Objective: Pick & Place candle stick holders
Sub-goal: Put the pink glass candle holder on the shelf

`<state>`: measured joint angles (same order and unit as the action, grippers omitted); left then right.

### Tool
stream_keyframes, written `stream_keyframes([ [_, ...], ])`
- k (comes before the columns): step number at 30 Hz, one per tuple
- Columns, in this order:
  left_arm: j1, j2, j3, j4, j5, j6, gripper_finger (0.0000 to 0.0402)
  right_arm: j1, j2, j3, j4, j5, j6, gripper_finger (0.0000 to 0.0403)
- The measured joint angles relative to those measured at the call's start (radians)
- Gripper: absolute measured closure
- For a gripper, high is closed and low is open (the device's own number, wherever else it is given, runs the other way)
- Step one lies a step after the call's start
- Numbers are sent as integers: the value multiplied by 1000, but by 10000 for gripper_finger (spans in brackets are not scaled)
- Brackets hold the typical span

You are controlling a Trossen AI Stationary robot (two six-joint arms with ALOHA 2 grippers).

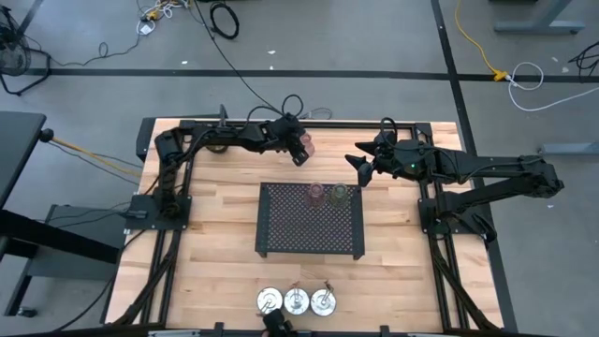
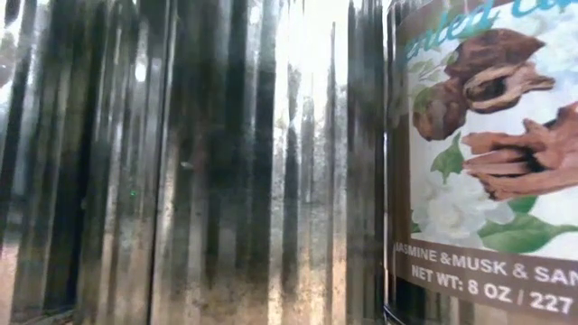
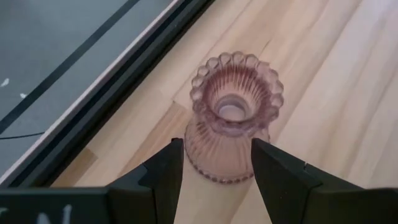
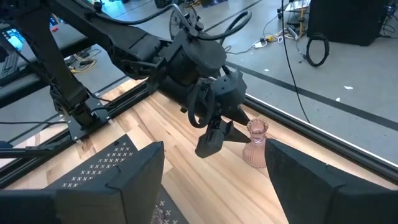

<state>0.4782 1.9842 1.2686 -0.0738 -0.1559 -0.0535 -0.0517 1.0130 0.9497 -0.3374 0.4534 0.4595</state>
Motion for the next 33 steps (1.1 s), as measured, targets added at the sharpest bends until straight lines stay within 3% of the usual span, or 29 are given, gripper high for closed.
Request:
stream_keyframes([
  [33, 3, 11, 0, 133, 29, -14, 209, -7, 0, 0, 0, 19, 7, 124],
])
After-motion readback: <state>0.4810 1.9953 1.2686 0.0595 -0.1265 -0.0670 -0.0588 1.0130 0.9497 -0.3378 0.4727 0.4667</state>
